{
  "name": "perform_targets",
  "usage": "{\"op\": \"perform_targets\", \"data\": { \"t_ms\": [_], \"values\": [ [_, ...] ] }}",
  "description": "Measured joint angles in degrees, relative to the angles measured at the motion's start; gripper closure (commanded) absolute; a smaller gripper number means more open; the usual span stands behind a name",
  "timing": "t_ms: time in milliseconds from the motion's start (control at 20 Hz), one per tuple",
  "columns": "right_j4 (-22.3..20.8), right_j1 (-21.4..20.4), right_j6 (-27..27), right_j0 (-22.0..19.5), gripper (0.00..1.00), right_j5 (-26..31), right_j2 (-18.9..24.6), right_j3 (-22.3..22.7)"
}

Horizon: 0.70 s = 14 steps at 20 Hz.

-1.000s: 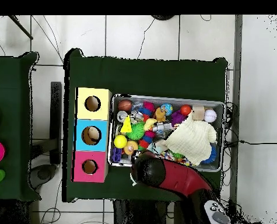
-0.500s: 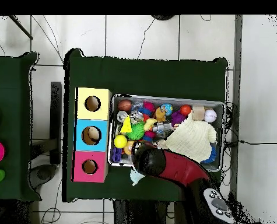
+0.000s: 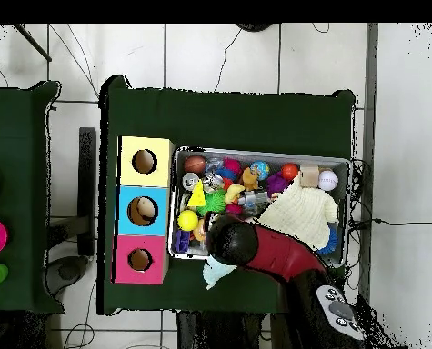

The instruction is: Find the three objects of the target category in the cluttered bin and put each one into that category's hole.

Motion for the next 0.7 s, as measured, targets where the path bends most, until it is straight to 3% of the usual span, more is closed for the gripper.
{"op": "perform_targets", "data": {
  "t_ms": [700],
  "values": [
    [5.5, 5.89, 0.0, 2.03, 0.0, -5.89, -0.97, -7.24]
  ]
}}
